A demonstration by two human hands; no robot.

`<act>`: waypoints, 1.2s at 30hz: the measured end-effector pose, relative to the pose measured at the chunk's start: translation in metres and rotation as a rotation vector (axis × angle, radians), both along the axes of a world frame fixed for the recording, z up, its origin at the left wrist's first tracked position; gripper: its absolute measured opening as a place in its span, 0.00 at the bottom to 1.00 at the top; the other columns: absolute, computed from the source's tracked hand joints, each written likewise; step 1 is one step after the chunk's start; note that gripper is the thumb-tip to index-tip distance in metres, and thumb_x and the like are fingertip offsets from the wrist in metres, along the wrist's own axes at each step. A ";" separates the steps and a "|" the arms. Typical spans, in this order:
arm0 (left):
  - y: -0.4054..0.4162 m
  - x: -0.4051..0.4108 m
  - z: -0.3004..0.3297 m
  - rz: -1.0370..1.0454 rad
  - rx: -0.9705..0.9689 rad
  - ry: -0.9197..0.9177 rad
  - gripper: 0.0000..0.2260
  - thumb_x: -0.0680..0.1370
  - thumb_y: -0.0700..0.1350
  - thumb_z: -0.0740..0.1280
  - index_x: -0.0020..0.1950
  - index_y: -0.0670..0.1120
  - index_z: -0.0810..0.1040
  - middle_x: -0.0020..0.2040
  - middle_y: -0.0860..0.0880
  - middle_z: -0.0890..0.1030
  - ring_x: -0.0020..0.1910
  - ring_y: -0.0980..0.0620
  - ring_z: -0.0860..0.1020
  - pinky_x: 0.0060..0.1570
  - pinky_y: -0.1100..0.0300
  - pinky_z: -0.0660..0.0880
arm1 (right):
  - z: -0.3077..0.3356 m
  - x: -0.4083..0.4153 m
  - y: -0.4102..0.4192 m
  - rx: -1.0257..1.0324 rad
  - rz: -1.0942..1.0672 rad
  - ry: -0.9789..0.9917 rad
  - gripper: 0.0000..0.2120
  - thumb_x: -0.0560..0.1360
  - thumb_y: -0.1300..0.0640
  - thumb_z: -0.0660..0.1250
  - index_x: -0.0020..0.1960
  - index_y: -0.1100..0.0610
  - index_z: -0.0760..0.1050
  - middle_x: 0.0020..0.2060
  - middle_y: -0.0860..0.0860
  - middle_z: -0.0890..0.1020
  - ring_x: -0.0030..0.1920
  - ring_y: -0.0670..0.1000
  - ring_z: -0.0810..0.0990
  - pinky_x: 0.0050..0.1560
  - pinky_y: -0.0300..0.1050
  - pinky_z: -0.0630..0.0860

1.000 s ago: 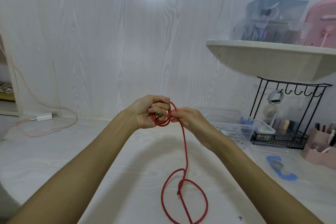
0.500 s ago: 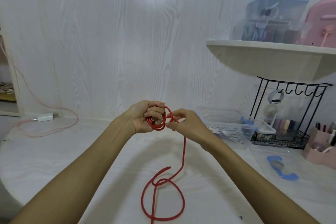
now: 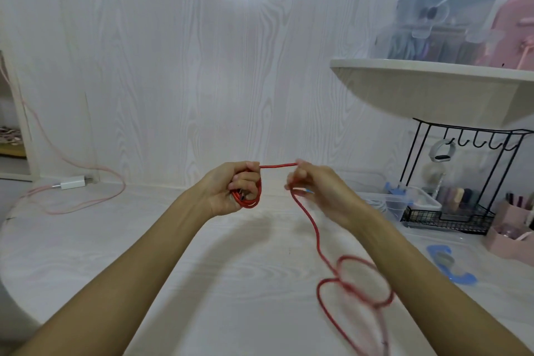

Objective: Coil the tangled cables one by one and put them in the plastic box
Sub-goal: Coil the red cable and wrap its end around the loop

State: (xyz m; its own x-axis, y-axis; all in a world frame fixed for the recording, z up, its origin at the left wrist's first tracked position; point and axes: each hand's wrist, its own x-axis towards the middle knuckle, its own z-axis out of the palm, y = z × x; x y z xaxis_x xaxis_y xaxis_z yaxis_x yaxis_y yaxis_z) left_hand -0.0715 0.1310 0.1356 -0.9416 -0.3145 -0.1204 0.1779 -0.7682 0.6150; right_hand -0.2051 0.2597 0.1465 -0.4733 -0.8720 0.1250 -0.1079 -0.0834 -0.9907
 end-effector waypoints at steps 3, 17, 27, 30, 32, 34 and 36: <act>0.009 0.001 -0.001 -0.184 -0.051 0.045 0.13 0.78 0.42 0.61 0.33 0.42 0.72 0.21 0.52 0.60 0.19 0.58 0.53 0.18 0.70 0.59 | 0.000 -0.015 0.000 0.070 -0.001 -0.377 0.19 0.82 0.54 0.54 0.32 0.55 0.64 0.20 0.47 0.66 0.21 0.45 0.66 0.28 0.37 0.73; 0.030 -0.052 0.017 0.510 -0.676 0.015 0.17 0.81 0.34 0.50 0.70 0.39 0.61 0.54 0.45 0.80 0.52 0.49 0.81 0.53 0.59 0.72 | -0.031 0.054 -0.015 0.367 -0.014 0.656 0.12 0.82 0.59 0.47 0.54 0.58 0.69 0.39 0.49 0.70 0.37 0.47 0.69 0.35 0.37 0.64; 0.003 -0.022 -0.017 -0.180 -1.557 -0.676 0.12 0.82 0.40 0.52 0.58 0.37 0.72 0.40 0.43 0.82 0.24 0.55 0.75 0.29 0.68 0.71 | 0.009 0.009 0.023 0.576 0.390 0.841 0.15 0.82 0.53 0.54 0.41 0.53 0.75 0.29 0.49 0.67 0.26 0.44 0.63 0.28 0.36 0.64; 0.006 -0.017 -0.016 -0.315 -1.476 -0.674 0.22 0.83 0.51 0.48 0.50 0.39 0.77 0.23 0.50 0.72 0.19 0.55 0.65 0.24 0.66 0.66 | 0.028 -0.009 0.023 0.600 0.480 1.019 0.14 0.80 0.49 0.59 0.43 0.51 0.79 0.27 0.46 0.66 0.23 0.43 0.62 0.28 0.35 0.64; 0.007 -0.012 -0.010 -0.407 -1.360 -0.625 0.26 0.81 0.61 0.48 0.43 0.43 0.76 0.21 0.52 0.65 0.21 0.54 0.60 0.25 0.66 0.63 | 0.032 -0.019 0.022 0.645 0.493 1.075 0.16 0.79 0.45 0.59 0.42 0.52 0.80 0.23 0.44 0.65 0.23 0.44 0.62 0.29 0.35 0.63; 0.008 -0.004 0.001 -0.527 -1.255 -0.570 0.23 0.79 0.63 0.52 0.38 0.47 0.73 0.22 0.54 0.62 0.22 0.56 0.57 0.26 0.66 0.61 | 0.026 -0.023 0.020 0.664 0.449 1.226 0.22 0.78 0.39 0.56 0.37 0.53 0.75 0.24 0.45 0.66 0.26 0.46 0.64 0.33 0.38 0.64; 0.008 0.004 0.012 -0.676 -1.223 -0.534 0.20 0.81 0.58 0.56 0.34 0.51 0.73 0.23 0.55 0.61 0.21 0.58 0.57 0.26 0.66 0.60 | 0.014 -0.025 0.019 0.602 0.359 1.516 0.25 0.78 0.37 0.50 0.35 0.54 0.68 0.27 0.48 0.67 0.28 0.48 0.65 0.34 0.39 0.61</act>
State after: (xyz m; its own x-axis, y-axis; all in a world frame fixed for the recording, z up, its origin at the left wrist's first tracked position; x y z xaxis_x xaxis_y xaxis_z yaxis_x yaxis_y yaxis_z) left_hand -0.0673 0.1387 0.1474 -0.8776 -0.0068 -0.4794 -0.4391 0.4128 0.7980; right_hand -0.2305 0.2792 0.1606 -0.0245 -0.9927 -0.1182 -0.9960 0.0141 0.0881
